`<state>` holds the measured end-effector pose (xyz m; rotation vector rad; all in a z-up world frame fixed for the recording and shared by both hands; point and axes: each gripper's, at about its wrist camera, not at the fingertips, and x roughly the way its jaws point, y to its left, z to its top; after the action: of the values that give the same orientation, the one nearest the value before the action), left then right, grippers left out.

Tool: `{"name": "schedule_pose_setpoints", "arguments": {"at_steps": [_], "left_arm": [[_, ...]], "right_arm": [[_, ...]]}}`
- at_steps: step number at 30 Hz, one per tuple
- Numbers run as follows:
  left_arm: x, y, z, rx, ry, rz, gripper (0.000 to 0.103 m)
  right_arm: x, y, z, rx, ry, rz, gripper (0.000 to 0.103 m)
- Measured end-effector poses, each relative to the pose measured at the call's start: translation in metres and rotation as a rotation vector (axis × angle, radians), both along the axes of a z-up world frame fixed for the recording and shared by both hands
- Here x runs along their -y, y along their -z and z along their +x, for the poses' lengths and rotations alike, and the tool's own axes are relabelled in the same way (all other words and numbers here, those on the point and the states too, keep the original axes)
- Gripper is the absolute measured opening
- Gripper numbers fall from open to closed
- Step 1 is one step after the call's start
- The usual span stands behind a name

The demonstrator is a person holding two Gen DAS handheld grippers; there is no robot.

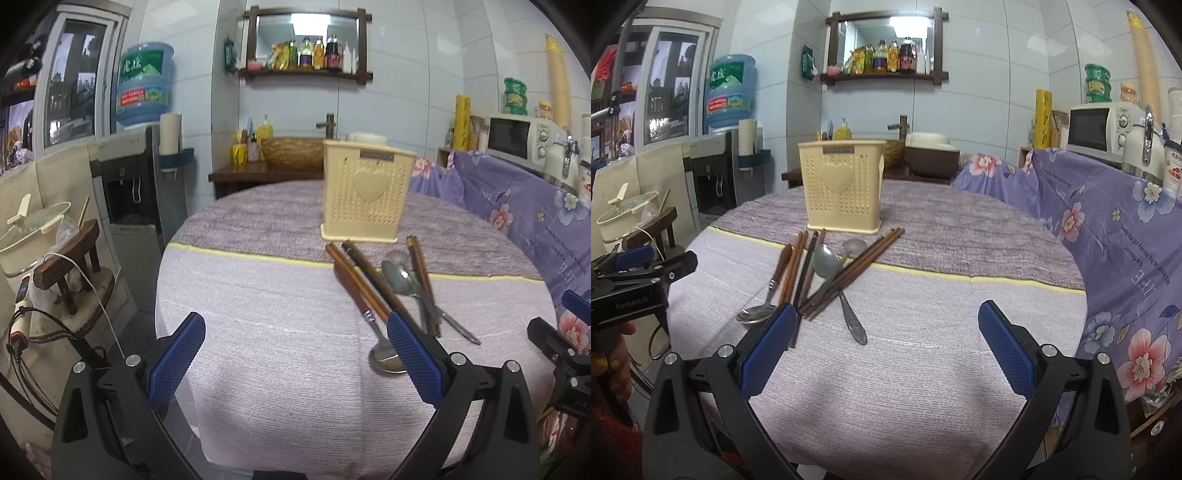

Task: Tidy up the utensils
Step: 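Move the right tool toward the grey plastic spoon on the table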

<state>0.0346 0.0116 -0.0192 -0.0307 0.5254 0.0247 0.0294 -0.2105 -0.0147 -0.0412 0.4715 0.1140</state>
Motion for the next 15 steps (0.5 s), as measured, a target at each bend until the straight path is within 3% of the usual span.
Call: {"name": "schedule_pose_setpoints", "arguments": {"at_steps": [7, 15], "left_arm": [[-0.012, 0.003, 0.031, -0.102, 0.034, -0.028, 0.098], [-0.007, 0.002, 0.069, -0.175, 0.091, -0.04, 0.088]], "right_arm": [[0.011, 0.003, 0.038, -0.082, 0.018, 0.025, 0.097], [0.0, 0.006, 0.099, -0.201, -0.021, 0.024, 0.093]]}}
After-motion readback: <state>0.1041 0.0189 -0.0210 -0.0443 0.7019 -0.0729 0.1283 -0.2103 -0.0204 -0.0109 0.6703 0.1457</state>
